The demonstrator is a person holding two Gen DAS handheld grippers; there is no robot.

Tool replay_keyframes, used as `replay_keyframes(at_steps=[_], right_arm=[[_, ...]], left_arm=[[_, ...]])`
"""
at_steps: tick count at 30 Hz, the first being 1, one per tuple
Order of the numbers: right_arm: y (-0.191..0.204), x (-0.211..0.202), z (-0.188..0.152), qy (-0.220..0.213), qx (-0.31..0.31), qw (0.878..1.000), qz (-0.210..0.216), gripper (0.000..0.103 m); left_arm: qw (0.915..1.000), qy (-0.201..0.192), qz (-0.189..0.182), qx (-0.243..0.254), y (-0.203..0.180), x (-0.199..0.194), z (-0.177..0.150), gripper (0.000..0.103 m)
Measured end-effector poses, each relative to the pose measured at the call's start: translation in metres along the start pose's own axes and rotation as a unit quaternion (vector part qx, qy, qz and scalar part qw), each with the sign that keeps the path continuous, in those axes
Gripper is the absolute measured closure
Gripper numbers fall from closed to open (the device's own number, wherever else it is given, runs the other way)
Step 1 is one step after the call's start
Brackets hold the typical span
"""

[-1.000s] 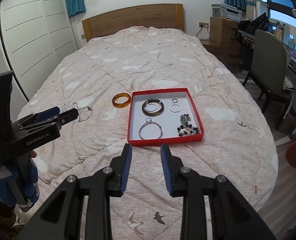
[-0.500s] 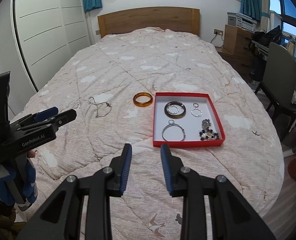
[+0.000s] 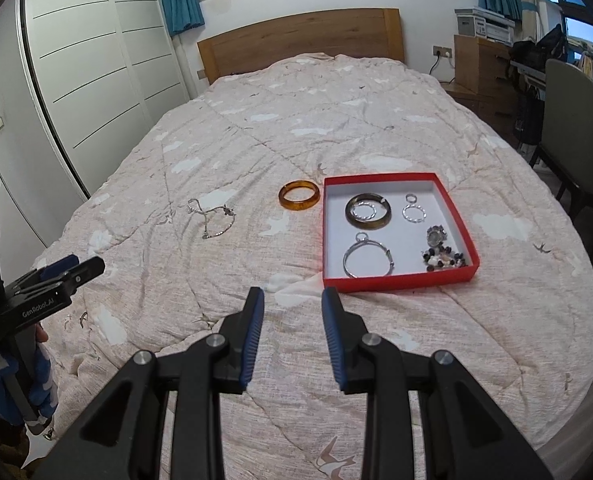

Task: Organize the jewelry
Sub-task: 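Withdraw both tools from the box toward the chain bracelet and amber bangle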

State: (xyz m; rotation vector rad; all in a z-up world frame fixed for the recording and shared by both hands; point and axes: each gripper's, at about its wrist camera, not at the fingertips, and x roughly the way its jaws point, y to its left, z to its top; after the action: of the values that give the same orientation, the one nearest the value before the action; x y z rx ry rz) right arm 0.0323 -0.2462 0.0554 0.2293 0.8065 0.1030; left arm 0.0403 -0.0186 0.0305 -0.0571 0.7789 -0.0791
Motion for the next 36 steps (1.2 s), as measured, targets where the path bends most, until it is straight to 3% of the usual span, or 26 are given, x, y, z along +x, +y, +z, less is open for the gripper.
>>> replay_keyframes(at_steps=[12,23,36], right_arm=[[0.000,0.021,-0.002,0.010,-0.008,1.000,0.023,0.070],[0.003,0.060,0.010,0.038,-0.033,0.998,0.037,0.069],[-0.002,0.170,0.079,0.077,-0.078,0.992,0.058,0.069]], left_arm=[[0.9992,0.034,0.013,-0.014,0.015,0.016,-0.008,0.025],[0.9979,0.050,0.010,-0.041,0.029,0.054,0.014,0.025],[0.9951,0.077,0.002,-0.061,0.033,0.164,0.083,0.029]])
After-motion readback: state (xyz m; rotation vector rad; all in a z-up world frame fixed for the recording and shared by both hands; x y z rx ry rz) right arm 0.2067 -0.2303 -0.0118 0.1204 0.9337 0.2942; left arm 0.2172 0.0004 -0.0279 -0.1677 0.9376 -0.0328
